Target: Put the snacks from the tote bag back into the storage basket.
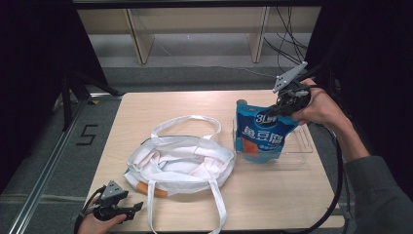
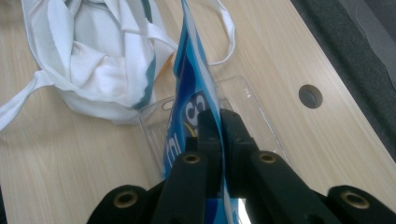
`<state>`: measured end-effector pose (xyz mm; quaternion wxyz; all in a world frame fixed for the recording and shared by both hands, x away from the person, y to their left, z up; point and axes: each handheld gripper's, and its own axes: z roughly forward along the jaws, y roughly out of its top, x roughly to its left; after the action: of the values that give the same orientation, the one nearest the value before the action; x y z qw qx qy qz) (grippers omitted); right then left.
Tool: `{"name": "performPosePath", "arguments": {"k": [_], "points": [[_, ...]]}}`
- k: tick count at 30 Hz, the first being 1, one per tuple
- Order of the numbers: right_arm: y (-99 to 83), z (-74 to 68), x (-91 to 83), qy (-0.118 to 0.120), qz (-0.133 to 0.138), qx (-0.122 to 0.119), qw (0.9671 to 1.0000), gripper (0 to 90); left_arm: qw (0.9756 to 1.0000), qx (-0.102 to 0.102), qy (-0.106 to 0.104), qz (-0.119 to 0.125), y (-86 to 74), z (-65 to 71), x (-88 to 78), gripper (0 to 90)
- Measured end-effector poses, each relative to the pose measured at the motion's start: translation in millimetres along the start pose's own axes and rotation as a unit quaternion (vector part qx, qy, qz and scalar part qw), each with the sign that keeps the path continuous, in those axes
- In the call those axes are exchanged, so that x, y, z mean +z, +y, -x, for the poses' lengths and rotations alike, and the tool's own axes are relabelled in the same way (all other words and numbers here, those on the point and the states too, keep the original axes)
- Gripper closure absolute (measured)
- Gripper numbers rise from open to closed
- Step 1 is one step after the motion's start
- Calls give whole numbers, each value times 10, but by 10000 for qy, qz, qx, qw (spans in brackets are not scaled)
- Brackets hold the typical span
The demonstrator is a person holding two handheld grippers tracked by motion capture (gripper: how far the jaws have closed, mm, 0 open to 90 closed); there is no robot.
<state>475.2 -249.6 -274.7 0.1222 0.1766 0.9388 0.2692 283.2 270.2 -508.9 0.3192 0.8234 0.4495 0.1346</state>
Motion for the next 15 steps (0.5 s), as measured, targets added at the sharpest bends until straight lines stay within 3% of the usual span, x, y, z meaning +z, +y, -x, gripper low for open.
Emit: {"name": "performPosePath", "arguments": {"k": [4,5,8,10,11,12,13,15], "points": [[-3,-4,-16,-42,6,150,9999,795,10000,48,12,-10,-3,-6,-10,280],[-4,-17,-29,-63,40,300,9995,736,10000,48,12,-9,0,-8,-10,279],[0,-51,-48,-201,184,387,9989,608,10000,-9,-10,26,-8,2,6,279],[2,-76,-65,-338,216,724,9966,524,10000,90,18,-36,2,-6,8,279],[0,-60,-78,-373,241,768,9961,501,9999,104,-10,-43,3,-8,6,278],[-2,-76,-87,-445,360,1006,9933,493,9999,103,-15,-51,2,-7,5,278],[-8,-69,-108,-389,421,1043,9929,490,9999,92,11,-45,0,-6,8,278],[-21,-64,-127,-406,531,1057,9922,465,9999,-131,35,104,-4,18,32,278]]}}
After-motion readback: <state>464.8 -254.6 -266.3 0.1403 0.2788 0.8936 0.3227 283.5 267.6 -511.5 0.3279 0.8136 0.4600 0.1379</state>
